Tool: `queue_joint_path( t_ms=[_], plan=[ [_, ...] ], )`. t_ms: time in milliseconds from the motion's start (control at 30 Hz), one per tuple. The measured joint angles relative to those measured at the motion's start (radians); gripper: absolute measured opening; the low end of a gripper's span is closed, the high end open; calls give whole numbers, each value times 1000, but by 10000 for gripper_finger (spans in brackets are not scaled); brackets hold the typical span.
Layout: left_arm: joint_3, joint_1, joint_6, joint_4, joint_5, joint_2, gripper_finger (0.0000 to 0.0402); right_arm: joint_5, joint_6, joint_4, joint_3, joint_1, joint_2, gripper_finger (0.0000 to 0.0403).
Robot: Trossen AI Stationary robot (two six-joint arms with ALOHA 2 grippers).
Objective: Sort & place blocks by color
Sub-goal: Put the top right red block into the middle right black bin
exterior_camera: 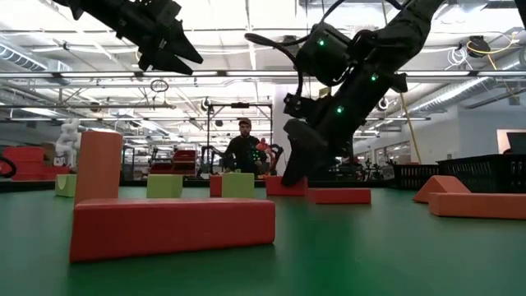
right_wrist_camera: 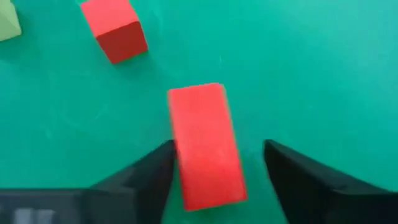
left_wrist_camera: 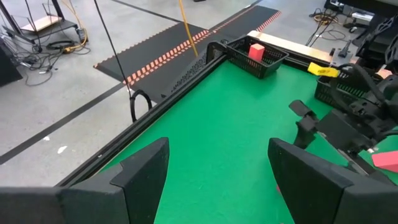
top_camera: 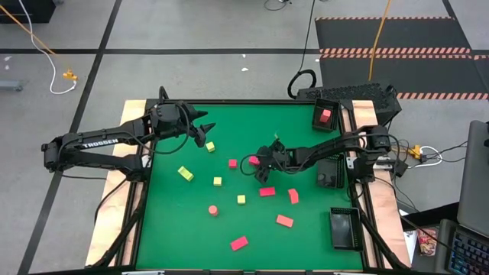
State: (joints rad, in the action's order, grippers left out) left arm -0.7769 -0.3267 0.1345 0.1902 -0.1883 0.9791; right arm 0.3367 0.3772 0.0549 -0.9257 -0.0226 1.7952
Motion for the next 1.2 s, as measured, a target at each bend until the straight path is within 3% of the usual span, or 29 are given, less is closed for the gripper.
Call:
queue_joint_path(
  t_ms=[100, 267, 433, 633, 800, 967, 1200],
  plan=[
    [0, 0, -2, 0, 0, 0, 273, 1, -51, -2, 0, 0, -4, 108],
    [0, 0, -2, 8, 0, 0, 273, -1, -74, -98, 0, -2, -51, 112],
    [0, 0, -1, 31, 0, 0, 273, 7, 60, -428, 0, 17, -258, 112],
    [0, 0, 4, 32, 0, 0, 273, 2, 446, -852, 0, 66, -537, 112],
    [0, 0, 5, 32, 0, 0, 273, -3, 781, -1197, 0, 143, -682, 112],
    [0, 0, 5, 31, 0, 0, 273, -32, 1013, -1380, 0, 228, -716, 112],
    [0, 0, 5, 28, 0, 0, 273, -154, 1104, -1399, 49, 267, -666, 112]
  ],
)
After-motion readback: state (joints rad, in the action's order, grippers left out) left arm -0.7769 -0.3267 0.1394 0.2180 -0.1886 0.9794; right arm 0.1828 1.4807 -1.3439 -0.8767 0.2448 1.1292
